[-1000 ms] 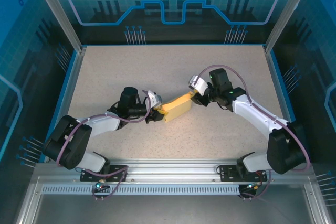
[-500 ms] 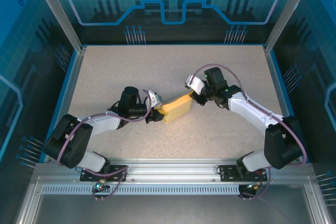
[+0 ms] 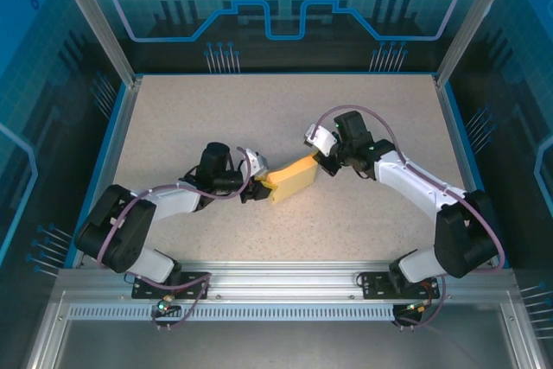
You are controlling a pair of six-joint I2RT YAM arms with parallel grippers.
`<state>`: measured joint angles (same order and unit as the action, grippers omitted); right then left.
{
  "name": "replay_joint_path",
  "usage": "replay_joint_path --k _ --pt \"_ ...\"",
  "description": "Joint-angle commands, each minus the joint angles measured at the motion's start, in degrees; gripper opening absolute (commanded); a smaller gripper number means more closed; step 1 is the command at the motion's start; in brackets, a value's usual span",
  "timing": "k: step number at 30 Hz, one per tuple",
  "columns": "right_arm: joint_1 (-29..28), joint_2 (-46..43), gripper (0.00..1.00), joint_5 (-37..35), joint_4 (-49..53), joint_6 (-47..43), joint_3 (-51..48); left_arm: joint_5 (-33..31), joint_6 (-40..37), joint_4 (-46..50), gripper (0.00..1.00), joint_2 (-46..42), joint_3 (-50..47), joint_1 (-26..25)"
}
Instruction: Fold the paper box
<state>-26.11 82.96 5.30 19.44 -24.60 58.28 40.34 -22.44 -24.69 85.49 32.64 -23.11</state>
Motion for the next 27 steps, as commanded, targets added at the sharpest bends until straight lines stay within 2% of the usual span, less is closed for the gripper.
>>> replay_joint_path --k 1,13,27 --pt "-0.43 0.69 0.05 -2.82 4.66 5.34 3.94 0.18 0.38 -2.05 0.38 0.84 1.02 -0.49" --pt "-3.36 1.67 0.04 -6.36 10.52 15.46 6.62 -4.57 0.05 -2.52 0.51 2.72 1.37 -3.22" --pt "-4.57 3.48 0.04 -8.74 15.81 21.98 10.55 -9.96 -1.47 0.47 0.53 2.32 1.90 -5.35"
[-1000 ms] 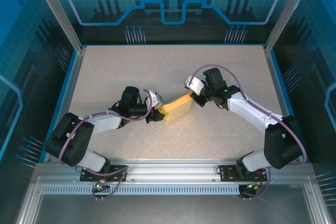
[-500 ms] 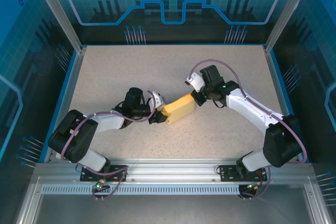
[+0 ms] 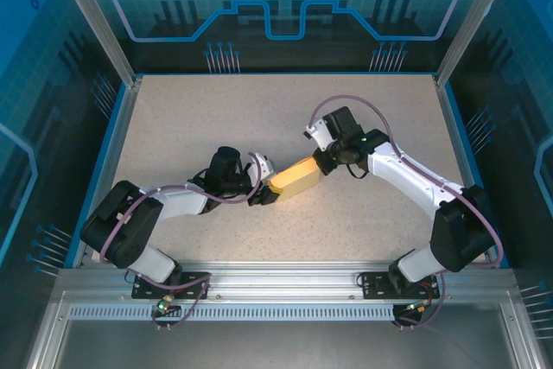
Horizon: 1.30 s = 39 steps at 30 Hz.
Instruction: Fold the paper box
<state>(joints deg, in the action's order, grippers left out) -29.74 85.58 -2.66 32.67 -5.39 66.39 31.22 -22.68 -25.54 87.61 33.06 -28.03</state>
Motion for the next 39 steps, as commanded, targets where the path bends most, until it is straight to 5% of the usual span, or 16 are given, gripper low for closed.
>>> replay_joint_path --k 1,15,33,39 --pt "-1.06 1.07 0.04 -1.07 3.24 3.63 2.92 -1.06 -1.23 1.36 0.53 0.11 1.48 -0.51" --pt "-1.28 4.47 0.09 -2.18 8.30 10.90 7.30 -2.71 -1.31 2.34 0.51 0.23 1.75 -0.89" --pt "1.34 2.41 0.27 -1.43 6.06 3.60 2.76 -2.76 -1.14 2.95 0.43 0.28 1.83 -0.92" --pt "2.23 2.13 0.25 0.96 3.88 2.06 1.73 -2.84 -1.23 2.91 0.43 0.36 1.92 -0.89"
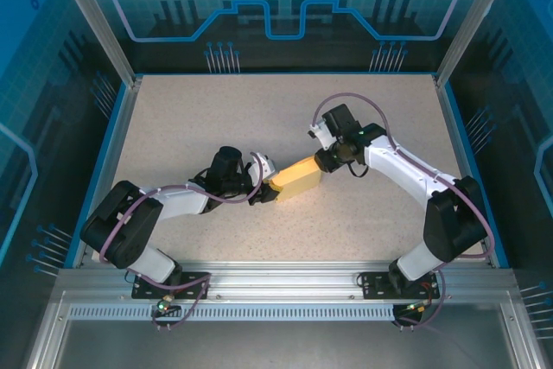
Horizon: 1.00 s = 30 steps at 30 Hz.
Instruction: Fold the paper box
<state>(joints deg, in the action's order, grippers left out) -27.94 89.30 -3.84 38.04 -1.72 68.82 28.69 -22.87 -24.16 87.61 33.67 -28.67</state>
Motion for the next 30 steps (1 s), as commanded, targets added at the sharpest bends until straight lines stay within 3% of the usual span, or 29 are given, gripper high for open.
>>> replay_joint_path --k 1,7,19,30 --pt "0.45 -1.50 0.25 2.48 -1.73 -1.62 -0.86 -0.30 -1.04 1.32 0.43 0.37 1.31 -0.26" --pt "0.60 -0.58 0.22 3.83 -2.93 -2.08 -1.14 -0.26 -1.03 1.49 0.43 0.34 1.31 -0.32" --pt "0.46 -1.08 0.07 5.45 -0.58 1.58 -0.09 -0.31 -1.03 1.55 0.43 0.32 1.23 -0.26" --pt "-1.06 -0.02 0.06 3.84 2.19 8.42 2.87 -0.30 -1.03 1.70 0.43 0.21 1.29 -0.35"
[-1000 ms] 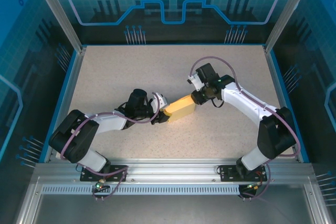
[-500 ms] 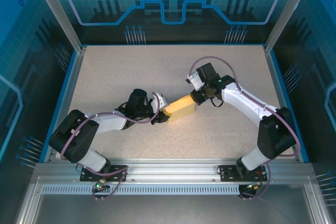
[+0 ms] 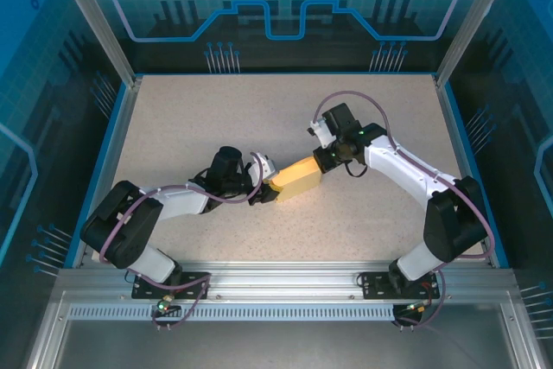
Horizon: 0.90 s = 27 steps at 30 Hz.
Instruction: Fold the paper box
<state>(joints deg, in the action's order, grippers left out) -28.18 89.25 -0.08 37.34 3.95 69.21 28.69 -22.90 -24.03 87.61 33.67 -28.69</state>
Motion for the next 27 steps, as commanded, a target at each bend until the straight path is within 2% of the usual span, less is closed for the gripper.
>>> replay_joint_path --k 1,27 --pt "-0.86 0.13 0.06 -0.20 3.07 3.02 2.58 -0.35 -1.00 1.57 0.43 0.21 1.31 -0.36" --pt "-2.18 0.48 0.06 -3.46 0.68 5.05 -1.96 -0.83 -0.92 2.01 0.43 0.20 1.47 -0.63"
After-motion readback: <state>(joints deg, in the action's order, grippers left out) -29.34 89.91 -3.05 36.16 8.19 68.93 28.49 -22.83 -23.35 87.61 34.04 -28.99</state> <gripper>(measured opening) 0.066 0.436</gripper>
